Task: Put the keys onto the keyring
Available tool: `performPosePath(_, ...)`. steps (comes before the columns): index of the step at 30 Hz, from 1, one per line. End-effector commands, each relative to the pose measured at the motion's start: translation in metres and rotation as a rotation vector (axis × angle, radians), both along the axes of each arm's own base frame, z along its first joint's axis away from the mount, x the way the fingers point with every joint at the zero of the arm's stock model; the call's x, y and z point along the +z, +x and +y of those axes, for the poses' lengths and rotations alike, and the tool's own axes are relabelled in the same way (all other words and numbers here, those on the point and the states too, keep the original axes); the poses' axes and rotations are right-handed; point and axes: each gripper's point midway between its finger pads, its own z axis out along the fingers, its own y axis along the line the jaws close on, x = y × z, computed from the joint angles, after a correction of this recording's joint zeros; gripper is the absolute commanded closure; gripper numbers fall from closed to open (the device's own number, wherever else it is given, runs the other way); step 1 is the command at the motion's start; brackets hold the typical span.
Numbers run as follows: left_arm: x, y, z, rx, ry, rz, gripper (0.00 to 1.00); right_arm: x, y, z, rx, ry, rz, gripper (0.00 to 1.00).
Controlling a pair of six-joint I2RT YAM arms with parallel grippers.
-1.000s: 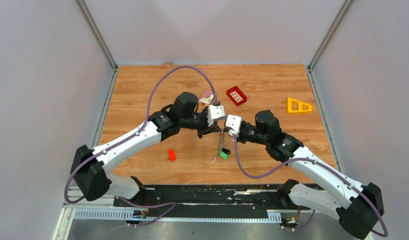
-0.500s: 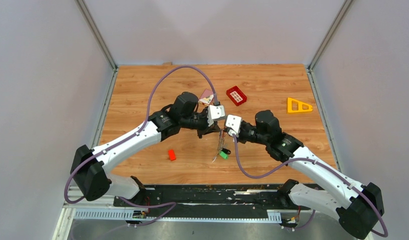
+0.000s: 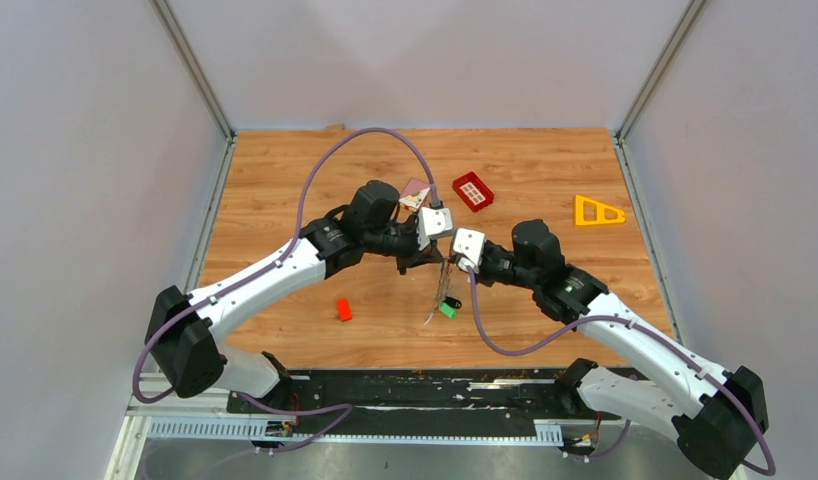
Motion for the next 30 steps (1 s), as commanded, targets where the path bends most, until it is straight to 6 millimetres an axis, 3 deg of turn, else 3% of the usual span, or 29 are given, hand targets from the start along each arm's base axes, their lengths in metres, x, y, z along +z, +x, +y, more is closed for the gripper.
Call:
performPosePath(1, 0.0166, 0.0071, -0.0086, 0.002, -0.037, -0.033, 1.0, 0.0181, -0.0085, 0.0069, 0.056, 0.042, -0.029, 1.0)
performPosePath(30, 0.016, 0.0137, 0.0005, 0.042, -0.022, -0.063, 1.0, 0.0186, -0.0115, 0.0071, 0.071, 0.041, -0.033, 1.0)
